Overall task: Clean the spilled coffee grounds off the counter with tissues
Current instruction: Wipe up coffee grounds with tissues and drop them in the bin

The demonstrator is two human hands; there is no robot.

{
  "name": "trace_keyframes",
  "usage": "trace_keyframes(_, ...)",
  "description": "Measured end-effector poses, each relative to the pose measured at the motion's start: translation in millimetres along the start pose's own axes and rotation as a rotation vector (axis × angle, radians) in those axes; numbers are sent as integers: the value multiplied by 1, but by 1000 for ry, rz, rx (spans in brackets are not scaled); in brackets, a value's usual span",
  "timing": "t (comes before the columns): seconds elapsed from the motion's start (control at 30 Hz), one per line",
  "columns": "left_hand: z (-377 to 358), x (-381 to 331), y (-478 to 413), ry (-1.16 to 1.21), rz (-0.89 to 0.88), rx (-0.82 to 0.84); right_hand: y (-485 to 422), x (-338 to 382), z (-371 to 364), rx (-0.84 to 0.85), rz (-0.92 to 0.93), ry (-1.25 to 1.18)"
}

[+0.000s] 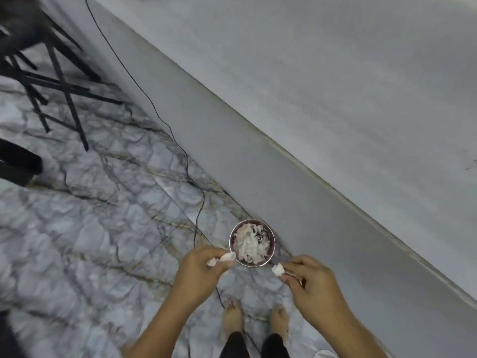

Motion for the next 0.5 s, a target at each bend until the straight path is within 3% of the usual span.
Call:
trace_keyframes(0.2,-105,140,-96,-21,111,-6,-72,-158,-115,85,-50,129)
trace_keyframes(0.4,-238,261,-213,-148,20,19,-151,-325,-238,211,-8,332)
trace_keyframes(0.5,-292,306,-250,-191,37,49,-171,-389,-274,189,-43,401)
Point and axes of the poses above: each hand's wrist, its own y-axis away from the middle knuckle, its own z-axis out of the back of the hand, x = y × z, the point moved 10 cm from there along -y, towards the middle knuckle, and after that the axes turned 4 degrees about -y, right-handed, at the moved point
